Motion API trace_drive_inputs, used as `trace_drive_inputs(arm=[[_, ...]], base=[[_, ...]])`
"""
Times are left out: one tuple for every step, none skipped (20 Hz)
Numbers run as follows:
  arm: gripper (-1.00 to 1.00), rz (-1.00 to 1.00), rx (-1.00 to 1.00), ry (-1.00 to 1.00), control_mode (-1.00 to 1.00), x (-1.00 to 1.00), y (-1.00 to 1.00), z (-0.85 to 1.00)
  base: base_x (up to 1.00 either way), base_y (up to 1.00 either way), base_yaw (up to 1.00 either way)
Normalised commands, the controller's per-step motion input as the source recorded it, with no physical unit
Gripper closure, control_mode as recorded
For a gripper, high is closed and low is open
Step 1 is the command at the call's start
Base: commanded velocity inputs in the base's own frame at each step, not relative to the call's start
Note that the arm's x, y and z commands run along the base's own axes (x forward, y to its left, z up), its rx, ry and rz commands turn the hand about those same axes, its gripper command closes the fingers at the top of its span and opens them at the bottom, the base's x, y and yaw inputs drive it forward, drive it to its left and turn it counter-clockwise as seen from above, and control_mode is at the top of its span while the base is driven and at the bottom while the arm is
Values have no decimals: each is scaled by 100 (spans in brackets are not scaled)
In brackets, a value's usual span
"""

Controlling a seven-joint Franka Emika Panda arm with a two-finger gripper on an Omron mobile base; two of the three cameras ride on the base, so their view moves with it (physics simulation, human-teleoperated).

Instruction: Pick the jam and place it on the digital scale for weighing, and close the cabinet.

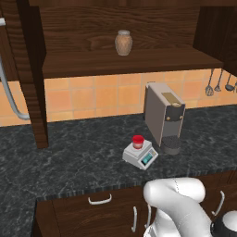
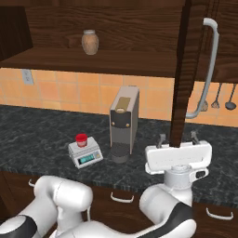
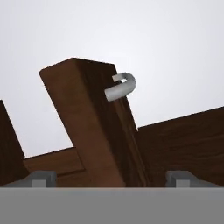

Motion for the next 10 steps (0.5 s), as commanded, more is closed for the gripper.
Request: trace_drive_inputs(arm=[[-100,14,0,11,-100,0,-81,-24],[-100,12,2,7,-100,0,-89,0],[-100,13,2,13,-100,5,-89,0],[-100,13,2,14,-100,4,-89,0],[-100,13,1,17,-100,14,-84,0],[-100,12,0,18,-100,23,-77,0],[-100,12,0,15,-100,31,-61,0],[-100,15,2,0,-100,5,-52,33],[-100,13,0,0,-100,0,0,52],[-100,14,-5,-13,-100,0,23,77]], base=[[0,0,0],[0,0,0],[0,0,0],[0,0,0],[0,0,0],[0,0,0],[0,0,0],[0,0,0],[0,0,0],[0,0,0]])
